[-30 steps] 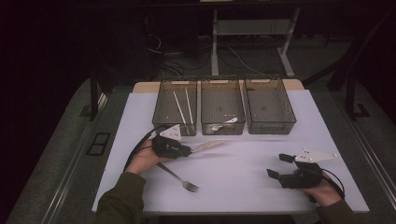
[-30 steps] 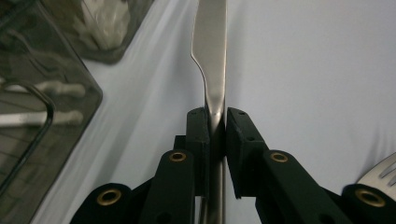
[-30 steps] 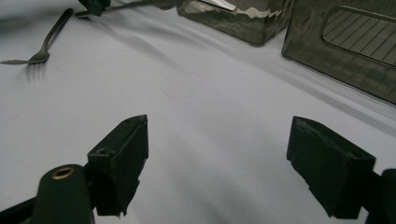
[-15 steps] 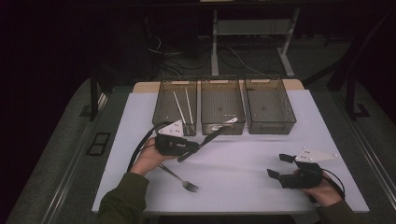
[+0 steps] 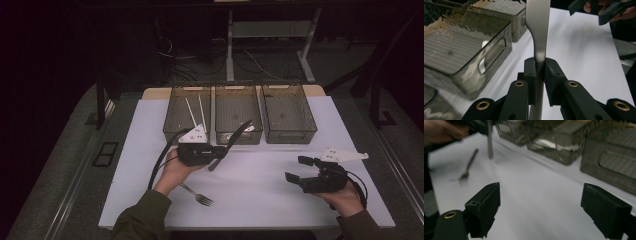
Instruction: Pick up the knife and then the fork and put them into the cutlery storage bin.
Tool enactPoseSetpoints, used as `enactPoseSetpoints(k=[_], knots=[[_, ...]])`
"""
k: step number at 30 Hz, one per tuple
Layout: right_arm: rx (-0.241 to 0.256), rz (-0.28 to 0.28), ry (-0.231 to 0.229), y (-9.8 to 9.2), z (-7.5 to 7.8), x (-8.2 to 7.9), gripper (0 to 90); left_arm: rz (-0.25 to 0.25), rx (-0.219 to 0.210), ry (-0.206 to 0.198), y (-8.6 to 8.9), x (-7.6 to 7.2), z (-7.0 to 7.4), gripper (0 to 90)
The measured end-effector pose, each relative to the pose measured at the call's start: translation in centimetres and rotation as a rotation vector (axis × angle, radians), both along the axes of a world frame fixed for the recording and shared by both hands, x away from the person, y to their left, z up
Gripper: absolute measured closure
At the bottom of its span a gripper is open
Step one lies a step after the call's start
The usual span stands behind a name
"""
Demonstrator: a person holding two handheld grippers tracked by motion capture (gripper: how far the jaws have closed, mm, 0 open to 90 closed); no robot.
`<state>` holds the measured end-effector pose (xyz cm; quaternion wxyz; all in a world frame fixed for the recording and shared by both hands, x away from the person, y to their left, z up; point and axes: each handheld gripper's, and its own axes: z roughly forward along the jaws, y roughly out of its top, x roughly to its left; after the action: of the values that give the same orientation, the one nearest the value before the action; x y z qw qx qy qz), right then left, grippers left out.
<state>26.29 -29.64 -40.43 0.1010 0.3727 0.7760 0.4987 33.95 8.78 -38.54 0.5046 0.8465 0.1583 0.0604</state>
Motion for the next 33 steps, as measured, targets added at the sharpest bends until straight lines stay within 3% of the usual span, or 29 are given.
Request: enactPoseSetpoints(k=[5, 11, 15, 19, 24, 33], knots=[[0.06, 0.024, 0.006, 1.4, 1.5, 1.2, 24.6, 0.068, -0.025, -0.011, -2.6, -0.8, 0.3, 79.3], [0.131, 0.059, -0.011, 3.4, 3.4, 3.0, 39.7, 0.128, -0.013, -0.038, -5.7, -1.6, 0.0, 79.2], [0.15, 0.075, -0.014, 4.8, 3.8, 4.2, 45.1, 0.15, -0.016, -0.04, -6.9, -1.8, -0.3, 79.2], [0.169, 0.084, -0.001, 5.7, 3.7, 5.2, 51.1, 0.174, 0.002, -0.063, -7.6, -2.0, -0.5, 79.2], [0.18, 0.093, 0.02, 6.5, 3.6, 5.9, 58.6, 0.181, -0.019, -0.083, -7.7, -2.3, -0.4, 79.2], [0.216, 0.115, 0.048, 7.4, 2.9, 6.6, 78.9, 0.187, -0.016, -0.106, -7.7, -2.7, -0.3, 79.2]])
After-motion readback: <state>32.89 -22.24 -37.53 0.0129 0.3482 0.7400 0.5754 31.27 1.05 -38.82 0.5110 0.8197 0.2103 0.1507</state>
